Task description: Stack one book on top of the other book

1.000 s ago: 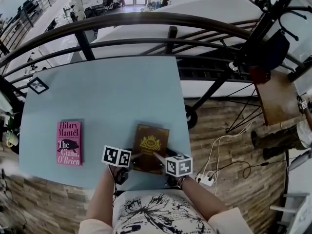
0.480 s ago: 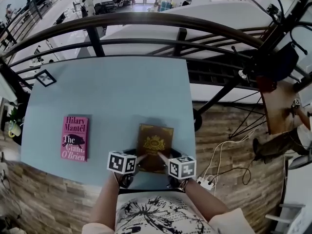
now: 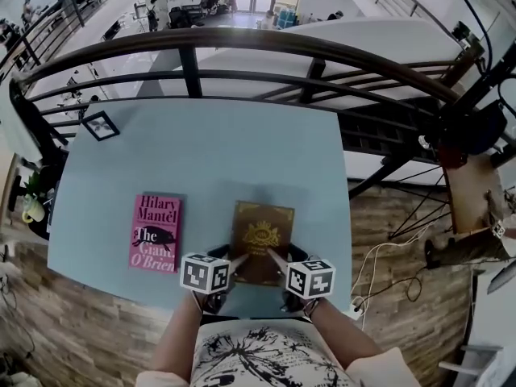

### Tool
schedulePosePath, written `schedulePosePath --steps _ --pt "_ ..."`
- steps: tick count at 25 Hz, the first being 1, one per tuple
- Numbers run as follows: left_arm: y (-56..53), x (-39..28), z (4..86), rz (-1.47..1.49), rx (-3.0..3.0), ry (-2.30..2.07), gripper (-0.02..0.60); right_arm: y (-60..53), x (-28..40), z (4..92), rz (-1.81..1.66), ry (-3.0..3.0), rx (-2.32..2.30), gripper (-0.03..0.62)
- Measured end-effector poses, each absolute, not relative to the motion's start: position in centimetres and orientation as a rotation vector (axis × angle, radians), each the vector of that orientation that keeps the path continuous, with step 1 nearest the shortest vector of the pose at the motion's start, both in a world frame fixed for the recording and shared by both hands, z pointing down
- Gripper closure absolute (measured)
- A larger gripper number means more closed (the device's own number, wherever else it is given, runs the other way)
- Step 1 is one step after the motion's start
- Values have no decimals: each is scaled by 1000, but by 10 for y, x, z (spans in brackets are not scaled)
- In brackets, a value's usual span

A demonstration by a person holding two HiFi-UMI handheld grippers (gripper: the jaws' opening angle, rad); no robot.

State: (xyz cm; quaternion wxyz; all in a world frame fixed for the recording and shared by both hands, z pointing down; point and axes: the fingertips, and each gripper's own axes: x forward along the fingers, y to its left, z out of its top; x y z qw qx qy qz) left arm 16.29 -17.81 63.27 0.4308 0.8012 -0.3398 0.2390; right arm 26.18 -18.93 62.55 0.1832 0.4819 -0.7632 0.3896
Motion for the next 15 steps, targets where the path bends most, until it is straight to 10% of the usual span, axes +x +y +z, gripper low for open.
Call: schedulePosePath --steps 15 --pt "-202 -68 600 580 1968 -885 339 -218 31 592 1067 -2191 1343 358"
